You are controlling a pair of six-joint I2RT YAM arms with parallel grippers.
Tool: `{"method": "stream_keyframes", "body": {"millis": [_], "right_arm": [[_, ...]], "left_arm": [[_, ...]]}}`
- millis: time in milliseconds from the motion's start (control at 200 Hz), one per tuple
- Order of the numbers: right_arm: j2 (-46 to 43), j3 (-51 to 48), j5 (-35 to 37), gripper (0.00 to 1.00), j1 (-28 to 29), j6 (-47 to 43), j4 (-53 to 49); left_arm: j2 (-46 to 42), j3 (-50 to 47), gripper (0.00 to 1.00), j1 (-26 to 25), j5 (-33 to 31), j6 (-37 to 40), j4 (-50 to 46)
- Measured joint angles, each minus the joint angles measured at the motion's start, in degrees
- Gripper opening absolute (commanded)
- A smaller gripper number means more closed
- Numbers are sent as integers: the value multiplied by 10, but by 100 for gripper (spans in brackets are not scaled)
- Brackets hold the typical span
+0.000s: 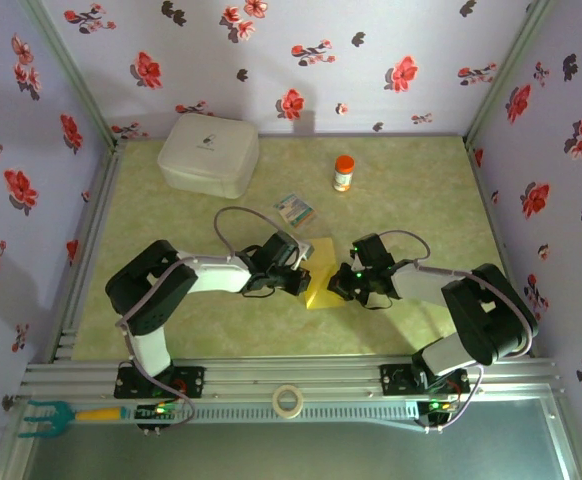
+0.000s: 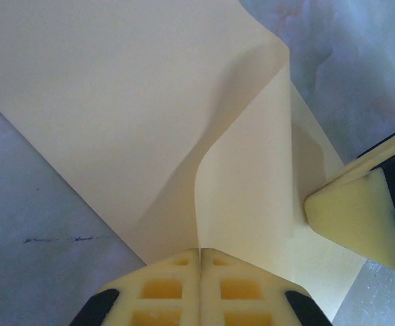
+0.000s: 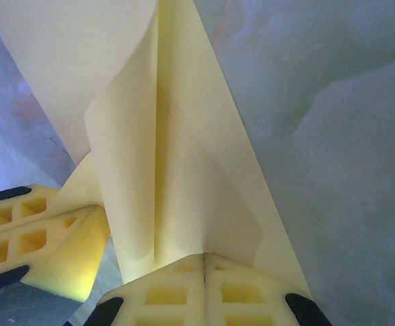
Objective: Fold a paper plane with a square sheet of paper (pick it up from the middle)
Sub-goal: Fold the triangle a second time at the center of the table.
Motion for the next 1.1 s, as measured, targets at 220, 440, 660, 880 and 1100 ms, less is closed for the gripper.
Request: {"method": "stream_keyframes", "body": {"millis": [220, 440, 660, 880, 1100], "right_arm": [[0, 0, 0, 1, 0, -4, 0], [0, 0, 0, 1, 0, -9, 0], [0, 0, 0, 1, 0, -10, -1], [0, 0, 0, 1, 0, -10, -1], [0, 0, 0, 1, 0, -10, -1]], "left_arm": [[0, 0, 1, 0, 2, 11, 0], [0, 0, 1, 0, 2, 13, 0], [0, 0, 1, 0, 2, 13, 0], [0, 6, 1, 0, 3, 18, -4], [0, 13, 1, 0, 7, 24, -15]]}}
